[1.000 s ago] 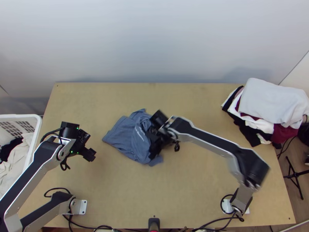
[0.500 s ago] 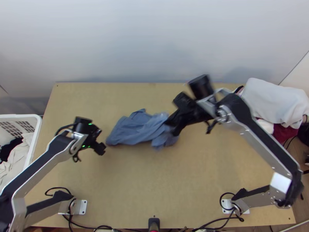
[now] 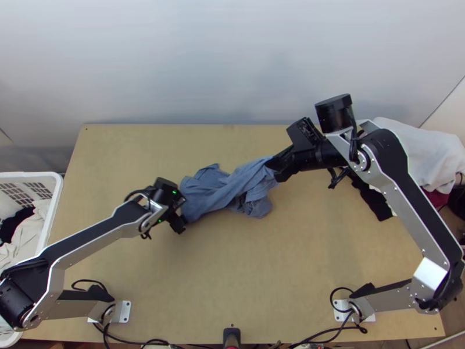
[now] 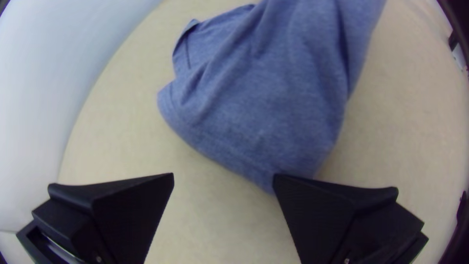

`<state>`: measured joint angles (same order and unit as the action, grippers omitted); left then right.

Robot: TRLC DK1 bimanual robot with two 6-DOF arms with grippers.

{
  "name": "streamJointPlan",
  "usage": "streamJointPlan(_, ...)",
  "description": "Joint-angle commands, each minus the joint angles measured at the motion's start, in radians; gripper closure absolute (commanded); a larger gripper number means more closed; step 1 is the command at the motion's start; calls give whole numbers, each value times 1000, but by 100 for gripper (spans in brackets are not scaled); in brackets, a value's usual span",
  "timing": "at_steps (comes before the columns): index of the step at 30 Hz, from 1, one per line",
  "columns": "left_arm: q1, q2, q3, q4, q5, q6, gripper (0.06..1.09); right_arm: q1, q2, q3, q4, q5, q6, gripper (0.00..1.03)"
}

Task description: Fold the t-shirt

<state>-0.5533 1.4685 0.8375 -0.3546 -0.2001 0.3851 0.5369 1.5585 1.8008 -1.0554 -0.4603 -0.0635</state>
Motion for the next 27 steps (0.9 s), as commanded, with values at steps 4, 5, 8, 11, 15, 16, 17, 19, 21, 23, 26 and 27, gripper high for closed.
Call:
streamJointPlan(4,-145,4,15,22,-1,-68,10,-15,20,5,9,2,4,100)
streamJointPlan(5,-148,4,18,19,5,-75,10,-15,20,3,9,2,2,100)
streamJointPlan(8,-157,3,35,2,11,-78,10,-18,20,-3,9,2,2,100)
streamJointPlan(11,-163,-7,54,-24,27,-89,10,-20,21,-1,9,2,1,100)
streamJointPlan(15,-169,41,69,-21,65,-130,10,-20,21,-3,9,2,2,100)
streamJointPlan(16,-168,56,81,-21,77,-135,10,-20,21,-4,9,2,2,100)
streamJointPlan(17,-169,78,94,-17,77,-134,10,-20,21,-3,9,2,2,100)
streamJointPlan(19,-169,116,121,-14,73,-129,10,-22,21,-3,9,2,1,100)
streamJointPlan(21,-157,153,147,-12,70,-135,11,-25,21,-3,9,2,1,100)
streamJointPlan(23,-143,177,160,-14,68,-138,11,-29,20,-3,9,2,1,100)
streamJointPlan(26,-131,181,141,14,68,-126,30,-37,20,-3,9,2,1,100)
streamJointPlan(27,-120,181,143,14,68,-126,48,-40,18,-3,9,2,1,100)
